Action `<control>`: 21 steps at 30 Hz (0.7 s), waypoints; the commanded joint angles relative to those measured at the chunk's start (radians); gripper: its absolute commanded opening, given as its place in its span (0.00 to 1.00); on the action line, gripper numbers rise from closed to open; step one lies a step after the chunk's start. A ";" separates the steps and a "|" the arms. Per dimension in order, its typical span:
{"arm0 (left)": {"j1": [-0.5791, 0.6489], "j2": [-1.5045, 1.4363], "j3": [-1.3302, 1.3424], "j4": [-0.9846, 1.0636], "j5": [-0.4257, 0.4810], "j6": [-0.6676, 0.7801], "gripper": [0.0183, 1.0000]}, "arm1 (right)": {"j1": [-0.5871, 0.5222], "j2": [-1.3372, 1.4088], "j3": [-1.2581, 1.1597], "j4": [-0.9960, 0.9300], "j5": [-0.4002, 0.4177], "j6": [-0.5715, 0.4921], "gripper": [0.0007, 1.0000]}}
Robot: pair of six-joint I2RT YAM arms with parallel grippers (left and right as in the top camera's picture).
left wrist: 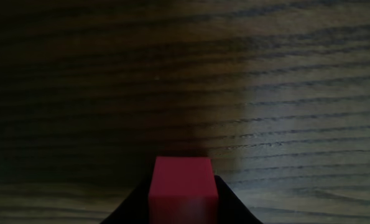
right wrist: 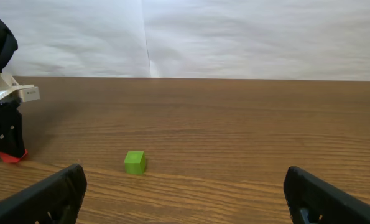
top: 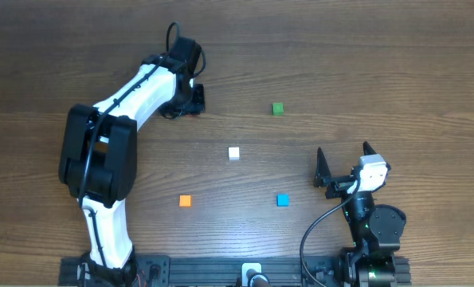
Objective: Stack Cubes
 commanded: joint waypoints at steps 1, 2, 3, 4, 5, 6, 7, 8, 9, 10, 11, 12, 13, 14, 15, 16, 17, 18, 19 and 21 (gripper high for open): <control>-0.040 0.002 0.016 -0.002 -0.011 -0.017 0.13 | -0.006 -0.007 -0.008 0.000 -0.011 -0.005 0.99; -0.050 -0.008 0.016 -0.006 -0.011 -0.032 0.10 | -0.006 -0.007 -0.008 0.000 -0.011 -0.005 0.99; -0.061 -0.022 0.016 -0.014 -0.011 -0.055 0.08 | -0.006 -0.007 -0.008 0.000 -0.011 -0.005 0.99; -0.074 -0.040 0.016 -0.024 -0.011 -0.070 0.06 | -0.006 -0.007 -0.008 0.001 -0.011 -0.005 0.99; -0.087 -0.061 0.016 -0.037 -0.011 -0.084 0.06 | -0.006 -0.007 -0.008 0.000 -0.011 -0.005 0.99; -0.105 -0.087 0.016 -0.052 -0.013 -0.105 0.06 | -0.006 -0.007 -0.008 0.000 -0.011 -0.005 0.99; -0.122 -0.116 0.016 -0.071 -0.017 -0.130 0.05 | -0.006 -0.007 -0.008 0.001 -0.011 -0.005 0.99; -0.143 -0.146 0.016 -0.095 -0.028 -0.167 0.05 | -0.006 -0.007 -0.008 0.000 -0.011 -0.005 0.99; -0.163 -0.172 0.016 -0.112 -0.039 -0.200 0.05 | -0.006 -0.007 -0.008 0.000 -0.011 -0.005 0.99; -0.188 -0.200 0.016 -0.132 -0.054 -0.242 0.05 | -0.006 -0.007 -0.008 0.000 -0.011 -0.005 0.99; -0.239 -0.241 0.016 -0.163 -0.071 -0.308 0.05 | -0.006 -0.007 -0.008 0.000 -0.011 -0.005 0.99; -0.266 -0.257 0.016 -0.179 -0.078 -0.344 0.04 | -0.006 -0.007 -0.008 0.000 -0.011 -0.005 0.99; -0.299 -0.269 0.016 -0.193 -0.084 -0.382 0.05 | -0.006 -0.007 -0.008 0.000 -0.011 -0.005 0.99; -0.328 -0.274 0.016 -0.201 -0.091 -0.414 0.05 | -0.006 -0.007 -0.008 0.000 -0.011 -0.005 0.99; -0.358 -0.275 0.016 -0.206 -0.098 -0.443 0.05 | -0.006 -0.007 -0.008 0.000 -0.011 -0.005 0.99; -0.381 -0.275 0.016 -0.208 -0.103 -0.464 0.05 | -0.006 -0.007 -0.008 0.000 -0.011 -0.005 0.99; -0.407 -0.275 0.015 -0.209 -0.109 -0.487 0.05 | -0.006 -0.007 -0.008 0.000 -0.011 -0.005 0.99; -0.432 -0.272 0.014 -0.209 -0.116 -0.510 0.04 | -0.006 -0.007 -0.008 0.000 -0.011 -0.005 0.99; -0.454 -0.271 0.014 -0.209 -0.122 -0.529 0.04 | -0.006 -0.007 -0.008 0.000 -0.011 -0.005 0.99; -0.494 -0.266 0.014 -0.208 -0.124 -0.551 0.05 | -0.006 -0.007 -0.008 0.000 -0.011 -0.005 0.99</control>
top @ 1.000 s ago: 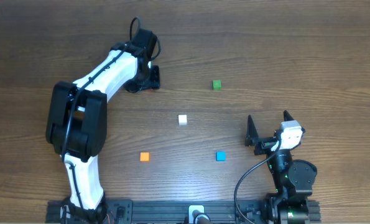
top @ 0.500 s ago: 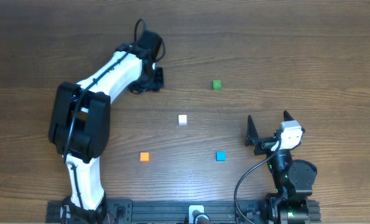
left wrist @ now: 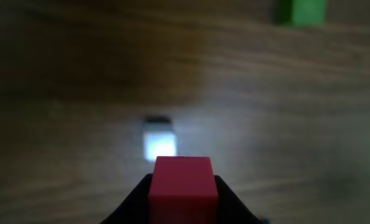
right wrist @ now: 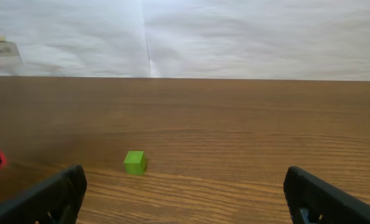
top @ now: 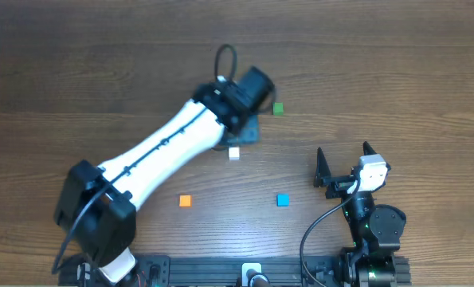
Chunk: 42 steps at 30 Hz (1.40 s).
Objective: Stack Cubes
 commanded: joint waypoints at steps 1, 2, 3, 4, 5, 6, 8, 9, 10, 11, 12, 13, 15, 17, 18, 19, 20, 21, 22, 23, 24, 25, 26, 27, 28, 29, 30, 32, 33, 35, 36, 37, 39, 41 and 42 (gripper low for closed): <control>-0.081 0.014 0.007 -0.005 -0.042 -0.139 0.05 | -0.006 -0.007 -0.008 0.000 -0.011 -0.004 0.99; -0.085 0.018 0.007 -0.005 -0.043 -0.143 0.04 | -0.006 -0.007 -0.008 0.000 -0.011 -0.005 0.99; -0.088 0.026 0.006 -0.004 -0.042 -0.146 0.05 | -0.006 -0.007 -0.008 0.000 -0.011 -0.005 0.99; -0.088 0.034 0.006 -0.005 -0.042 -0.154 0.04 | -0.006 -0.007 -0.008 0.000 -0.011 -0.005 0.99; -0.088 0.043 0.006 -0.008 -0.042 -0.161 0.04 | -0.006 -0.007 -0.008 0.000 -0.011 -0.004 0.99; -0.088 0.051 0.006 -0.009 -0.042 -0.161 0.04 | -0.006 -0.007 -0.008 0.000 -0.011 -0.005 0.99; -0.085 0.064 0.006 -0.009 -0.045 -0.161 0.04 | -0.006 -0.007 -0.008 0.000 -0.011 -0.005 0.99; -0.083 0.070 0.006 -0.009 -0.045 -0.161 0.04 | -0.006 -0.007 -0.008 0.000 -0.011 -0.005 0.99; -0.081 0.076 0.006 -0.009 -0.045 -0.160 0.04 | -0.006 -0.007 -0.008 0.000 -0.011 -0.004 0.99; -0.079 0.079 0.006 -0.009 -0.046 -0.160 0.04 | -0.006 -0.007 -0.008 0.000 -0.011 -0.005 0.99; -0.076 0.082 0.006 -0.009 -0.046 -0.159 0.04 | -0.006 -0.007 -0.008 0.000 -0.011 -0.005 0.99; -0.072 0.087 0.006 -0.009 -0.046 -0.156 0.04 | -0.006 -0.007 -0.008 0.000 -0.011 -0.005 0.99; -0.064 0.093 0.000 -0.006 -0.045 -0.135 0.03 | -0.006 -0.007 -0.008 0.000 -0.011 -0.005 0.99; -0.056 0.094 -0.016 -0.007 -0.045 -0.126 0.03 | -0.006 -0.007 -0.008 0.000 -0.011 -0.005 0.99; -0.053 0.094 -0.026 -0.003 -0.044 -0.121 0.03 | -0.006 -0.007 -0.008 0.000 -0.011 -0.005 0.99; -0.050 0.094 -0.034 0.002 -0.040 -0.106 0.03 | -0.006 -0.007 -0.008 0.000 -0.011 -0.004 0.99; -0.047 0.094 -0.043 0.007 -0.040 -0.100 0.03 | -0.006 -0.007 -0.008 0.000 -0.011 -0.005 0.99; -0.042 0.094 -0.064 0.027 -0.029 -0.079 0.03 | -0.006 -0.007 -0.008 0.000 -0.011 -0.005 0.99; -0.039 0.094 -0.076 0.037 -0.027 -0.077 0.03 | -0.006 -0.007 -0.008 0.000 -0.011 -0.005 0.99; -0.037 0.095 -0.085 0.047 -0.024 -0.077 0.03 | -0.006 -0.007 -0.008 0.000 -0.011 -0.005 0.99; -0.037 0.095 -0.093 0.052 -0.022 -0.077 0.03 | -0.006 -0.007 -0.008 0.000 -0.011 -0.004 0.99; -0.037 0.096 -0.099 0.057 -0.022 -0.077 0.03 | -0.006 -0.007 -0.008 0.000 -0.011 -0.005 0.99; -0.037 0.096 -0.105 0.061 -0.022 -0.077 0.03 | -0.006 -0.007 -0.008 0.000 -0.011 -0.004 0.99; -0.037 0.097 -0.108 0.063 -0.022 -0.077 0.03 | -0.006 -0.007 -0.008 0.000 -0.011 -0.005 0.99; -0.037 0.097 -0.111 0.065 -0.022 -0.077 0.03 | -0.006 -0.007 -0.008 0.000 -0.011 -0.004 0.99; -0.036 0.097 -0.115 0.069 -0.022 -0.075 0.03 | -0.006 -0.007 -0.008 0.000 -0.011 -0.005 0.99; -0.035 0.097 -0.118 0.073 -0.021 -0.071 0.03 | -0.006 -0.007 -0.008 0.000 -0.011 -0.005 0.99; -0.035 0.098 -0.124 0.080 -0.017 -0.061 0.03 | -0.006 -0.007 -0.008 0.000 -0.011 -0.004 0.99; -0.035 0.098 -0.126 0.080 -0.014 -0.061 0.03 | -0.006 -0.007 -0.008 0.001 -0.011 -0.005 0.99; -0.035 0.100 -0.134 0.087 -0.011 -0.061 0.03 | -0.006 -0.007 -0.008 0.000 -0.011 -0.005 0.99; -0.035 0.100 -0.137 0.091 -0.011 -0.061 0.03 | -0.006 -0.007 -0.008 0.000 -0.011 -0.005 0.99; -0.035 0.101 -0.137 0.092 -0.011 -0.061 0.03 | -0.006 -0.007 -0.008 0.000 -0.011 -0.004 0.99; -0.035 0.105 -0.137 0.092 -0.011 -0.061 0.03 | -0.006 -0.007 -0.008 0.000 -0.011 -0.005 0.99; -0.035 0.117 -0.137 0.097 -0.010 -0.061 0.04 | -0.006 -0.007 -0.008 0.000 -0.011 -0.004 0.99; -0.035 0.123 -0.137 0.099 -0.010 -0.062 0.04 | -0.006 -0.007 -0.008 0.000 -0.011 -0.005 0.99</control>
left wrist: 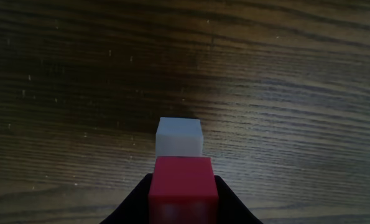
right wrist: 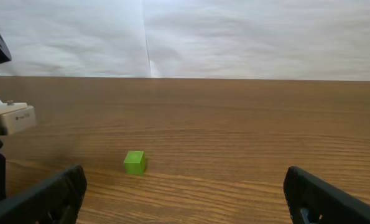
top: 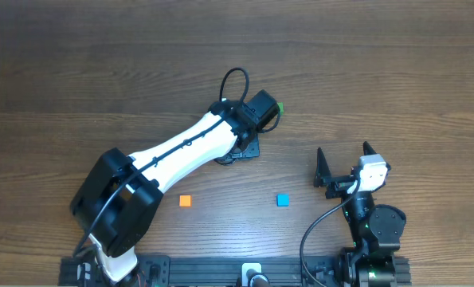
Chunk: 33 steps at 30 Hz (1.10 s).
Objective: Stack Cubes
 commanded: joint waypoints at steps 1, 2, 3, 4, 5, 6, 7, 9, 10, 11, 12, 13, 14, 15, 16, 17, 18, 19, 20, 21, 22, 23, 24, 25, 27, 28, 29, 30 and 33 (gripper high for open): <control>0.008 0.043 -0.008 0.013 0.010 0.015 0.04 | -0.006 -0.007 -0.008 0.000 -0.011 -0.005 0.99; 0.008 0.047 -0.008 0.014 0.011 0.015 0.04 | -0.006 -0.007 -0.008 0.000 -0.011 -0.005 0.99; 0.008 0.050 -0.008 0.016 0.011 0.015 0.04 | -0.006 -0.007 -0.008 0.000 -0.011 -0.005 0.99; 0.008 0.051 -0.008 0.019 0.011 0.014 0.04 | -0.006 -0.007 -0.008 0.000 -0.011 -0.005 0.99; 0.008 0.051 -0.008 0.022 0.011 0.014 0.04 | -0.006 -0.007 -0.008 0.000 -0.011 -0.005 0.99; 0.008 0.051 -0.008 0.025 0.011 0.014 0.04 | -0.006 -0.007 -0.008 0.000 -0.011 -0.005 0.99; 0.009 0.051 -0.008 0.028 0.011 0.014 0.04 | -0.006 -0.007 -0.008 0.000 -0.011 -0.005 0.99; 0.012 0.051 -0.008 0.029 0.014 0.014 0.04 | -0.006 -0.007 -0.008 0.000 -0.011 -0.005 0.99; 0.013 0.051 -0.008 0.029 0.015 0.014 0.04 | -0.006 -0.007 -0.008 0.000 -0.011 -0.005 0.99; 0.013 0.051 -0.008 0.029 0.014 0.014 0.04 | -0.006 -0.007 -0.008 0.000 -0.011 -0.005 0.99; 0.013 0.051 -0.008 0.029 0.014 0.014 0.04 | -0.006 -0.007 -0.008 0.000 -0.011 -0.005 0.99; 0.013 0.051 -0.008 0.029 0.014 0.014 0.04 | -0.006 -0.007 -0.008 0.000 -0.011 -0.005 0.99; 0.013 0.051 -0.008 0.029 0.014 0.014 0.04 | -0.006 -0.007 -0.008 0.000 -0.011 -0.005 0.99; 0.013 0.050 -0.008 0.029 0.014 0.014 0.04 | -0.006 -0.007 -0.008 0.000 -0.011 -0.005 0.99; 0.013 0.050 -0.008 0.029 0.014 0.014 0.04 | -0.006 -0.007 -0.008 0.000 -0.011 -0.005 0.99; 0.013 0.047 -0.008 0.029 0.015 0.014 0.04 | -0.006 -0.007 -0.008 0.000 -0.011 -0.005 0.99; 0.013 0.044 -0.008 0.029 0.015 0.014 0.04 | -0.006 -0.007 -0.008 0.000 -0.011 -0.005 0.99; 0.013 0.040 -0.008 0.029 0.014 0.014 0.04 | -0.006 -0.007 -0.008 0.000 -0.011 -0.005 0.99; 0.012 0.032 -0.008 0.029 0.014 0.014 0.04 | -0.006 -0.007 -0.008 0.000 -0.011 -0.005 0.99; 0.013 0.026 -0.008 0.028 0.014 0.014 0.04 | -0.006 -0.007 -0.008 0.000 -0.011 -0.005 0.99; 0.013 0.019 -0.008 0.028 0.014 0.014 0.04 | -0.006 -0.007 -0.008 0.000 -0.011 -0.005 0.99; 0.013 0.013 -0.008 0.028 0.014 0.014 0.04 | -0.006 -0.007 -0.008 0.000 -0.011 -0.005 0.99; 0.013 0.006 -0.008 0.028 0.014 0.014 0.04 | -0.006 -0.007 -0.008 0.000 -0.011 -0.005 0.99; 0.013 0.000 -0.008 0.028 0.014 0.014 0.04 | -0.006 -0.007 -0.008 0.000 -0.011 -0.005 0.99; 0.013 -0.006 -0.008 0.028 0.010 0.014 0.04 | -0.006 -0.007 -0.008 0.000 -0.011 -0.005 0.99; 0.013 -0.006 -0.008 0.028 0.009 0.014 0.04 | -0.006 -0.007 -0.008 0.000 -0.011 -0.005 0.99; 0.013 -0.006 -0.008 0.028 0.007 0.013 0.04 | -0.006 -0.007 -0.008 0.000 -0.011 -0.005 0.99; 0.013 -0.006 -0.008 0.024 0.002 -0.002 0.05 | -0.006 -0.007 -0.008 0.000 -0.011 -0.005 0.99; 0.013 -0.006 -0.008 0.016 -0.002 -0.023 0.04 | -0.006 -0.007 -0.008 0.000 -0.011 -0.005 0.99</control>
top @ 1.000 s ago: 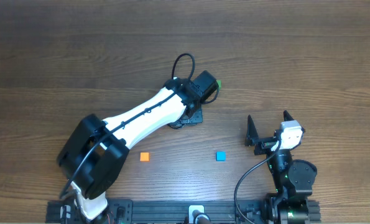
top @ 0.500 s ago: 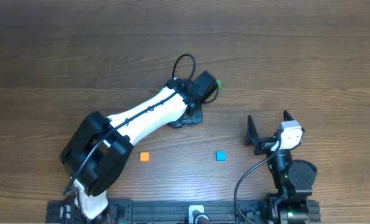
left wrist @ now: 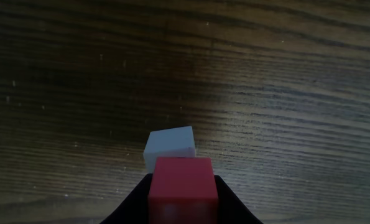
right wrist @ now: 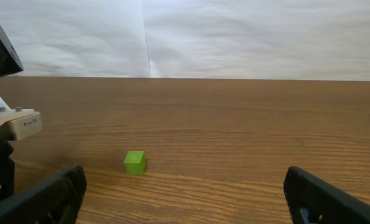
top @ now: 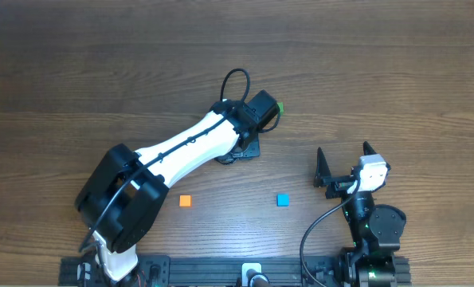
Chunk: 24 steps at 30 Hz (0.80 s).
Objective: Stack Cubes
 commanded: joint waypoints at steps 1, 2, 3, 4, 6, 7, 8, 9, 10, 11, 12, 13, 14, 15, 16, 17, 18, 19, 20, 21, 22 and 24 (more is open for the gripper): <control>0.007 -0.033 -0.006 -0.008 -0.009 -0.026 0.04 | -0.006 -0.007 -0.008 0.000 -0.011 -0.006 0.99; 0.007 -0.033 -0.006 -0.007 -0.009 -0.027 0.04 | -0.006 -0.007 -0.008 0.000 -0.011 -0.006 0.99; 0.007 -0.033 -0.006 -0.007 -0.009 -0.030 0.04 | -0.006 -0.007 -0.008 0.000 -0.011 -0.006 0.99; 0.007 -0.033 -0.006 -0.007 -0.010 -0.031 0.04 | -0.006 -0.007 -0.008 0.000 -0.011 -0.006 0.99; 0.007 -0.033 -0.006 -0.007 -0.011 -0.031 0.04 | -0.006 -0.007 -0.008 0.000 -0.011 -0.006 0.99; 0.007 -0.033 -0.006 -0.007 -0.013 -0.035 0.05 | -0.006 -0.007 -0.008 0.000 -0.011 -0.006 0.99; 0.007 -0.032 -0.006 -0.007 -0.016 -0.039 0.05 | -0.006 -0.007 -0.008 0.000 -0.011 -0.006 0.99; 0.007 -0.032 -0.006 -0.007 -0.019 -0.045 0.04 | -0.006 -0.007 -0.008 0.000 -0.011 -0.006 0.99; 0.007 -0.032 -0.006 -0.008 -0.025 -0.058 0.05 | -0.006 -0.007 -0.008 0.000 -0.011 -0.006 0.99; 0.007 -0.032 -0.006 -0.007 -0.027 -0.058 0.05 | -0.006 -0.007 -0.008 0.000 -0.011 -0.006 0.99; 0.008 -0.032 -0.006 -0.007 -0.027 -0.058 0.04 | -0.006 -0.007 -0.008 0.000 -0.011 -0.006 0.99; 0.009 -0.032 -0.006 -0.007 -0.027 -0.058 0.05 | -0.006 -0.007 -0.008 0.000 -0.011 -0.006 0.99; 0.010 -0.032 -0.006 -0.007 -0.027 -0.058 0.05 | -0.006 -0.007 -0.008 0.000 -0.011 -0.006 0.99; 0.011 -0.032 -0.006 -0.007 -0.028 -0.057 0.05 | -0.006 -0.007 -0.008 0.000 -0.011 -0.006 0.99; 0.012 -0.032 -0.006 -0.007 -0.028 -0.057 0.05 | -0.006 -0.007 -0.008 0.000 -0.011 -0.006 0.99; 0.013 -0.032 -0.006 -0.007 -0.028 -0.057 0.04 | -0.006 -0.007 -0.008 0.000 -0.011 -0.006 0.99; 0.013 -0.032 -0.006 -0.007 -0.028 -0.057 0.05 | -0.006 -0.007 -0.008 0.000 -0.011 -0.006 0.99; 0.014 -0.031 -0.006 -0.007 -0.028 -0.056 0.04 | -0.006 -0.007 -0.008 0.000 -0.011 -0.006 0.99; 0.014 -0.031 -0.006 -0.007 -0.028 -0.056 0.04 | -0.006 -0.007 -0.008 0.000 -0.011 -0.006 0.99; 0.016 -0.031 -0.006 -0.007 -0.028 -0.056 0.04 | -0.006 -0.007 -0.008 0.000 -0.011 -0.006 0.99; 0.016 -0.030 -0.006 -0.007 -0.028 -0.056 0.04 | -0.006 -0.007 -0.008 0.000 -0.011 -0.006 0.99; 0.016 -0.029 -0.006 -0.008 -0.028 -0.056 0.04 | -0.006 -0.007 -0.008 0.000 -0.011 -0.006 0.99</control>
